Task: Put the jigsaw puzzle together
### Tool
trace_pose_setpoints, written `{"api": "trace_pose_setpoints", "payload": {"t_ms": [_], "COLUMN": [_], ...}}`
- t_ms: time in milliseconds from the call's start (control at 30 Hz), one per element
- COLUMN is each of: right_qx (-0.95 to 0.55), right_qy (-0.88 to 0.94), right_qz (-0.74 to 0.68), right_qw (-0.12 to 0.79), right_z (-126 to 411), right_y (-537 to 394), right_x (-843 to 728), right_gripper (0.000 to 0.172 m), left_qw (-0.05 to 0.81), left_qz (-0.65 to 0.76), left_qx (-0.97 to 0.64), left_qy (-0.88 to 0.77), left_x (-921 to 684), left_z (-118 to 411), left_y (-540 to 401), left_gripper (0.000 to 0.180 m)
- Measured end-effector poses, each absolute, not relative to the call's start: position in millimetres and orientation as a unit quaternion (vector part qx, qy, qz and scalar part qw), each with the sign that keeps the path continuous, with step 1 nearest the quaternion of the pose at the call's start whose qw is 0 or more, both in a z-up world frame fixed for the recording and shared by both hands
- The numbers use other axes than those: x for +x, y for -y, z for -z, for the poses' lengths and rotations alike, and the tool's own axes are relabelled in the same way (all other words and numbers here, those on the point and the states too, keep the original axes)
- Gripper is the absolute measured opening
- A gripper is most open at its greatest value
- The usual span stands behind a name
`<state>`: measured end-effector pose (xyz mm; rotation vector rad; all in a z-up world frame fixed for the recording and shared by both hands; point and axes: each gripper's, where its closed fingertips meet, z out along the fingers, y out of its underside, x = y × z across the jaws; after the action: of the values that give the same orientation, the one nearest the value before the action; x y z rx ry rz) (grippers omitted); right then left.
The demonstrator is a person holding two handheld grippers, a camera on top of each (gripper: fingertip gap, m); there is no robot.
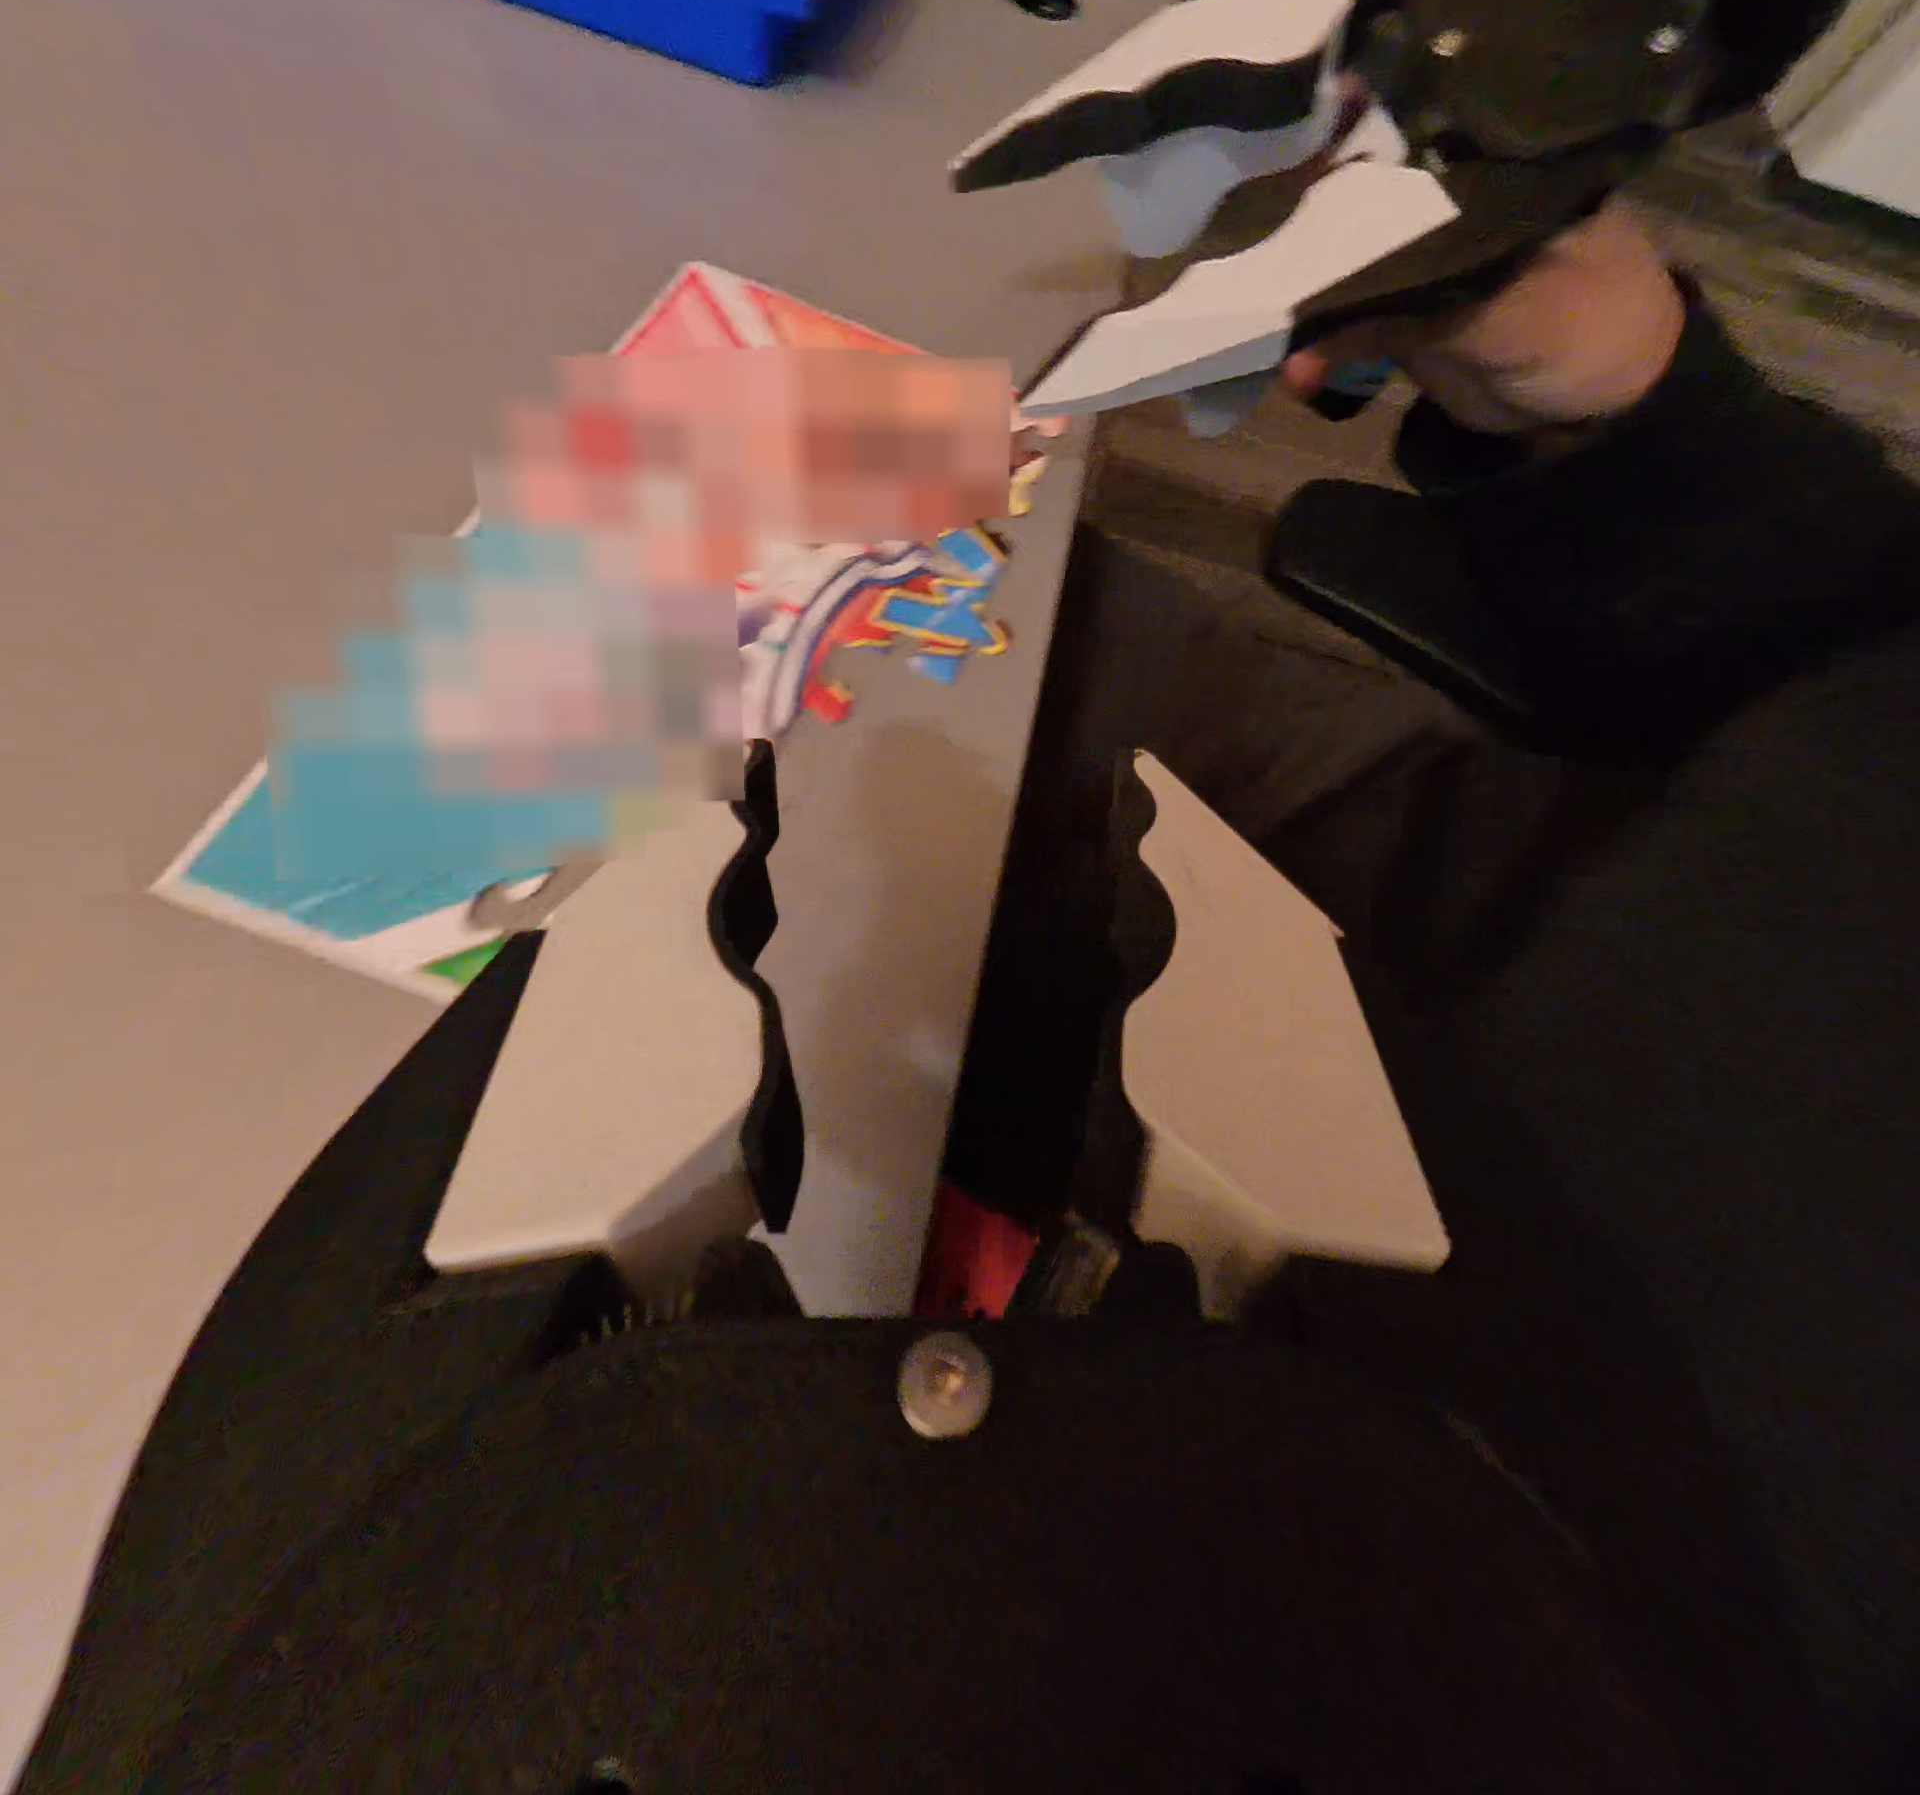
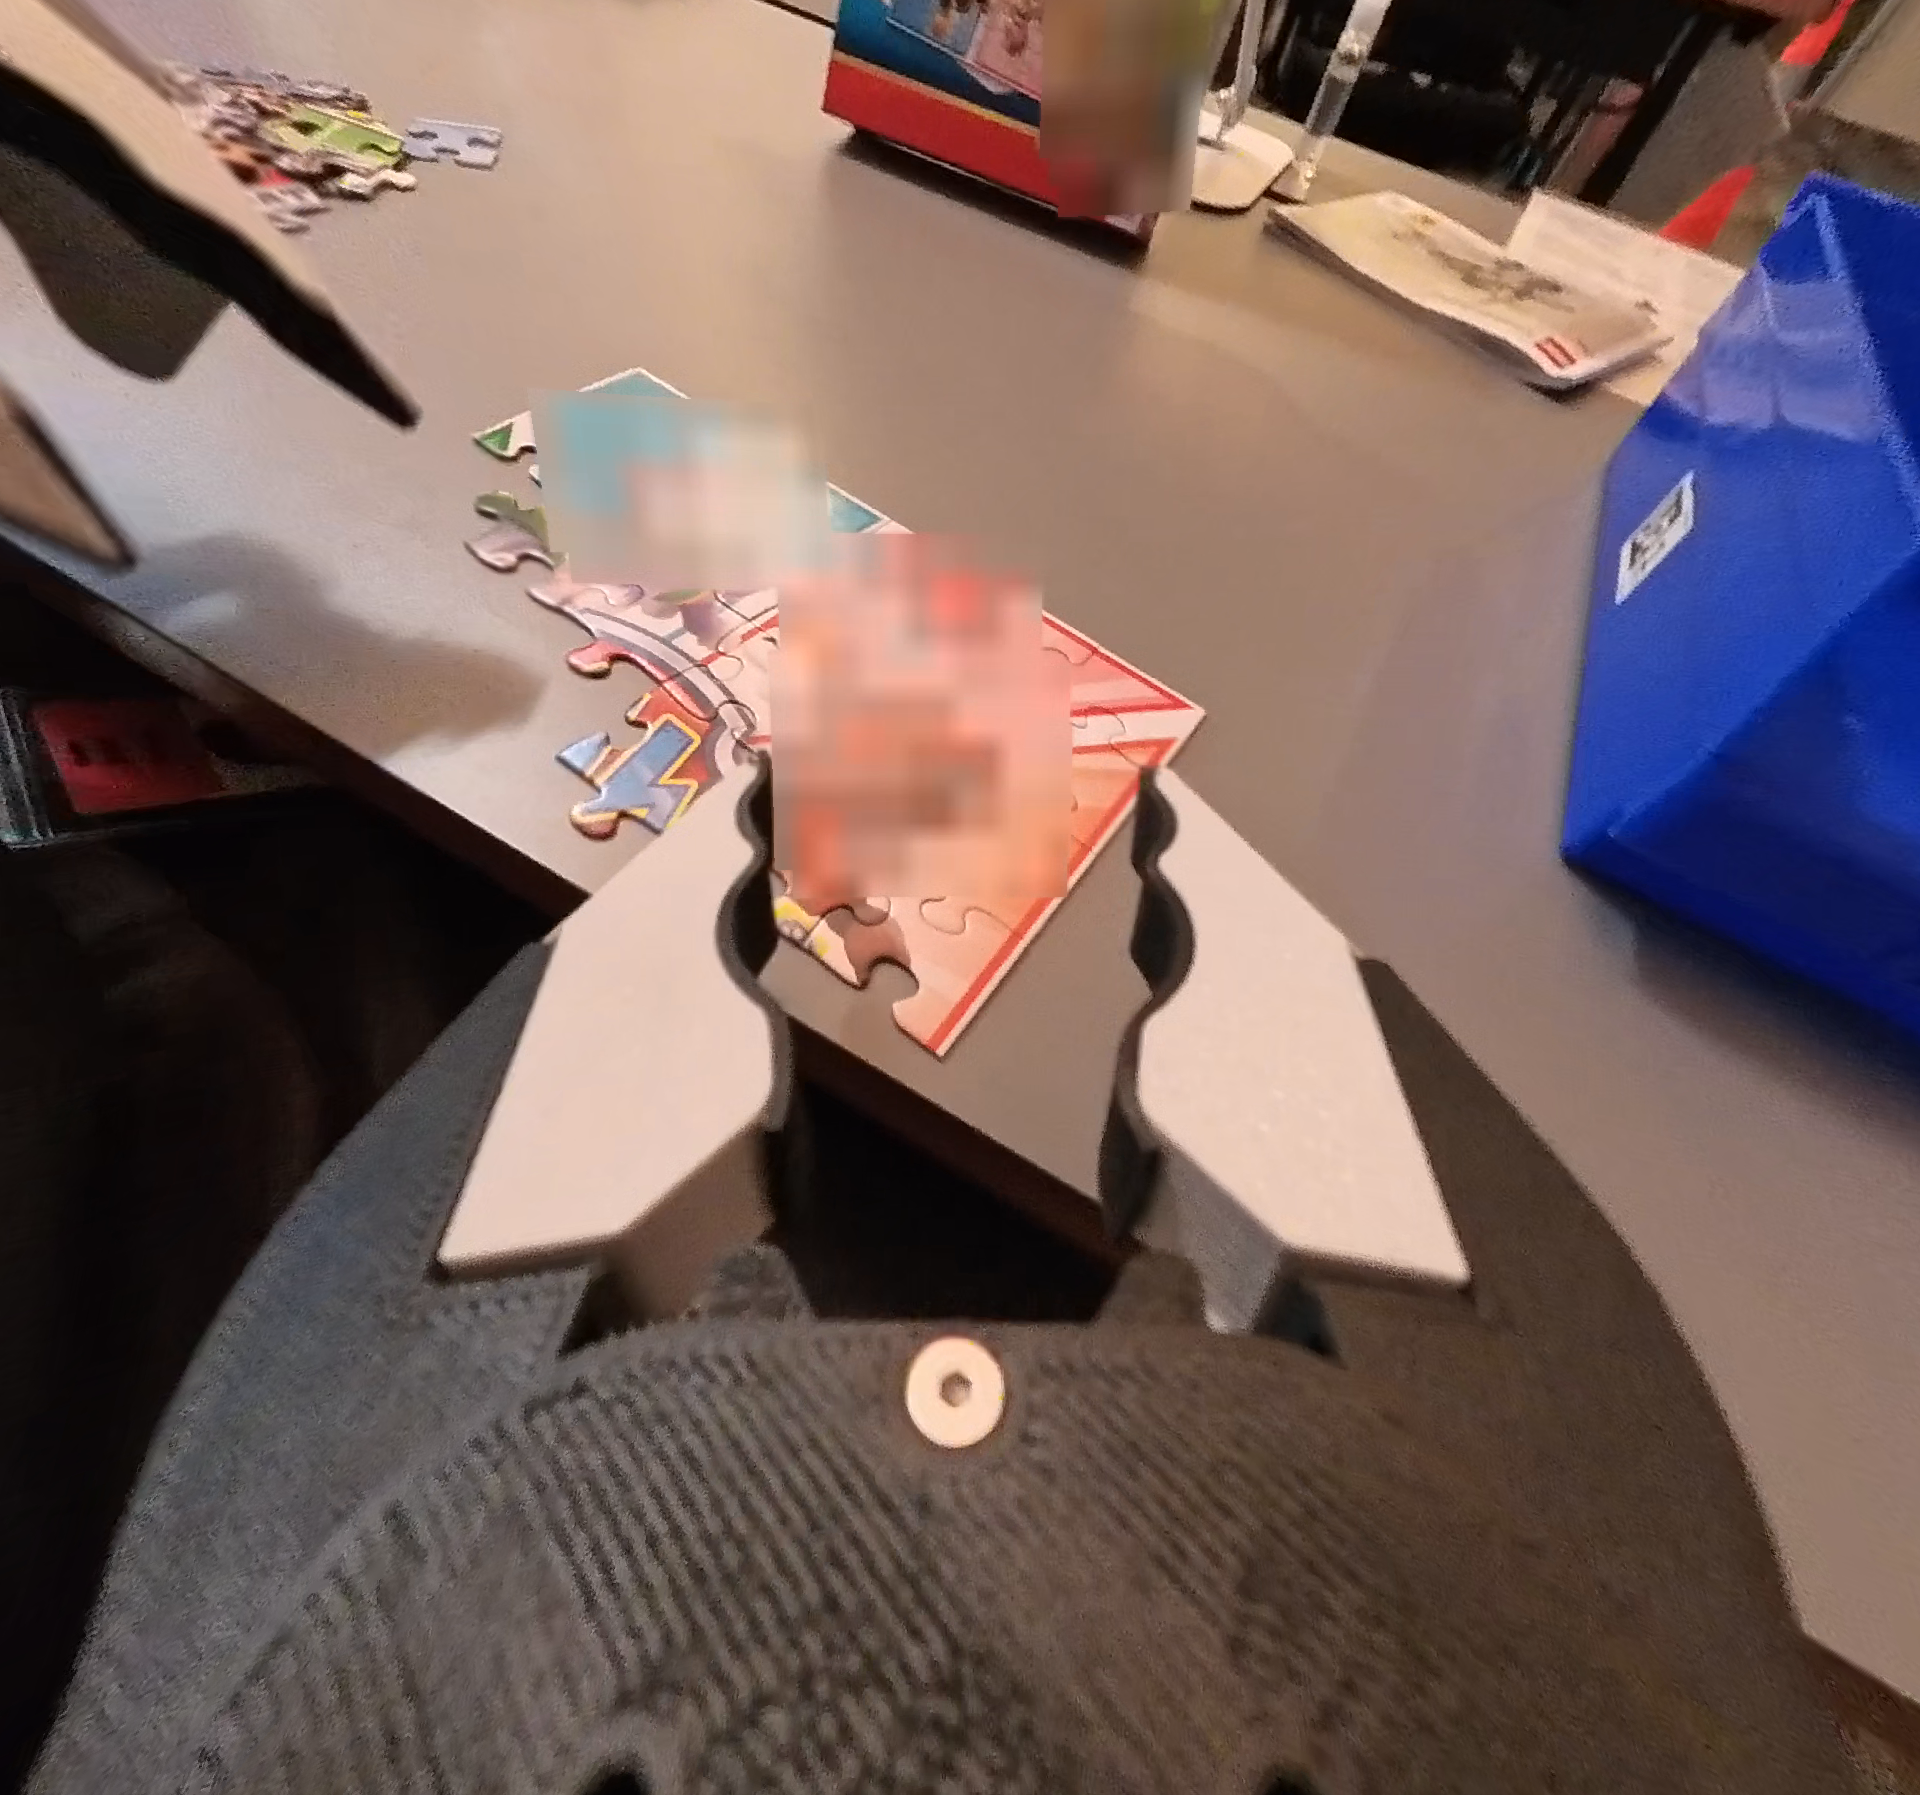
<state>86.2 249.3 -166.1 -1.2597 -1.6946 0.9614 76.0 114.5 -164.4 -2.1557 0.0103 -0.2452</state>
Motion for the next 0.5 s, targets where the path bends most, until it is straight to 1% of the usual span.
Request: {"api": "trace_pose_setpoints", "payload": {"t_ms": [67, 167, 267, 333, 433, 500], "right_qx": [-0.509, -0.523, -0.527, -0.521, -0.518, -0.518], "right_qy": [0.672, 0.665, 0.656, 0.657, 0.666, 0.671], "right_qz": [-0.358, -0.337, -0.380, -0.408, -0.399, -0.387], "right_qw": [0.403, 0.412, 0.383, 0.362, 0.360, 0.365], "right_z": [169, 168, 166, 166, 171, 173], "right_y": [-258, -273, -271, -264, -266, -269], "right_x": [89, 96, 101, 104, 106, 107], "right_gripper": [0.073, 0.073, 0.074, 0.075, 0.075, 0.075], "left_qw": [0.460, 0.438, 0.425, 0.408, 0.392, 0.365], "left_qz": [0.095, 0.073, 0.039, 0.015, -0.002, -0.009], "left_qx": [-0.882, -0.895, -0.902, -0.909, -0.915, -0.927], "left_qy": [-0.019, -0.040, -0.065, -0.079, -0.094, -0.085], "left_x": [89, 98, 102, 101, 101, 99], "left_z": [171, 183, 193, 200, 208, 216], "left_y": [-128, -146, -164, -172, -184, -185], "left_gripper": [0.066, 0.071, 0.077, 0.078, 0.077, 0.064]}}
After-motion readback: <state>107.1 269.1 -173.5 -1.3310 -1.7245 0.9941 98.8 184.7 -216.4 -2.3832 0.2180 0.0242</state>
